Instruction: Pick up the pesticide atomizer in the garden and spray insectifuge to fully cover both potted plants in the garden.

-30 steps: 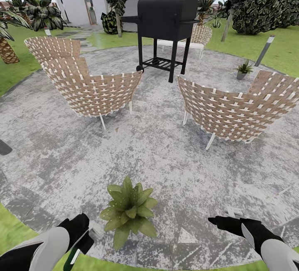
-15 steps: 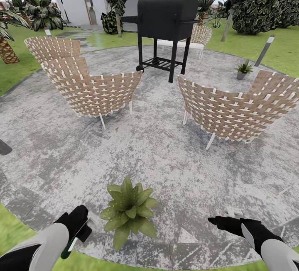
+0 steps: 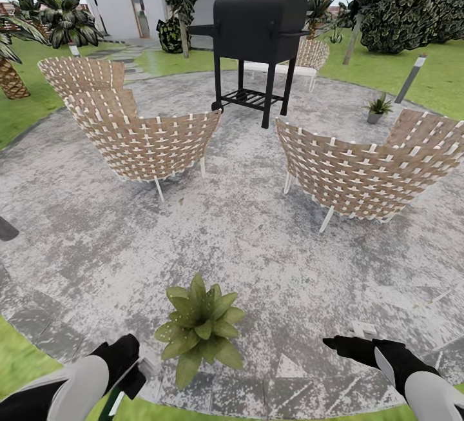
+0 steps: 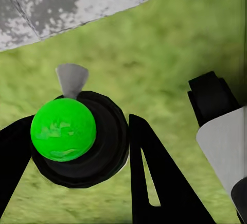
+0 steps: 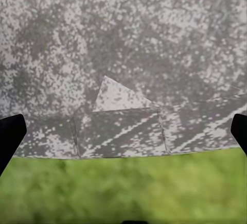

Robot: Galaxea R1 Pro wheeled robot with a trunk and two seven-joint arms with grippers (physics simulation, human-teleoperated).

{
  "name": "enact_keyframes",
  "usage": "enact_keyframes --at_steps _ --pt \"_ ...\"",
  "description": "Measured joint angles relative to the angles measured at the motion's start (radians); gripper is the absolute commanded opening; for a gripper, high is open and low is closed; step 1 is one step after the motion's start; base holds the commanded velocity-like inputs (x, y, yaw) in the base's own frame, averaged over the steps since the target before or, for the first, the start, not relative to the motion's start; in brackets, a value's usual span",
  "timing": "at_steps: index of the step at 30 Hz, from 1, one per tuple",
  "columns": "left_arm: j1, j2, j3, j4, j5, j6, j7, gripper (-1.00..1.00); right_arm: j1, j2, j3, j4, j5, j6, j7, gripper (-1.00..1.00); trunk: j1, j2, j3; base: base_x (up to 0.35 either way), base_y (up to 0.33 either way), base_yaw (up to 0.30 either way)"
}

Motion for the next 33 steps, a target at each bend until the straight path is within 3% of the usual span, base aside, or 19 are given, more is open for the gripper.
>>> enact_keyframes --at_steps 5,19,33 --pt "0.029 0.001 -0.001 0.006 0.0 -0.009 -0.001 -1.0 0.0 0.0 0.0 0.0 0.0 0.0 0.0 1.0 0.0 0.0 0.0 0.0 0.0 0.0" --pt "0.043 0.001 -0.001 0.006 -0.001 -0.01 -0.001 -1.0 0.0 0.0 0.0 0.0 0.0 0.0 0.0 1.0 0.0 0.0 0.0 0.0 0.0 -0.006" --pt "0.051 0.0 -0.003 0.005 -0.002 -0.011 0.0 -1.0 0.0 0.0 0.0 0.0 0.0 0.0 0.0 1.0 0.0 0.0 0.0 0.0 0.0 -0.179"
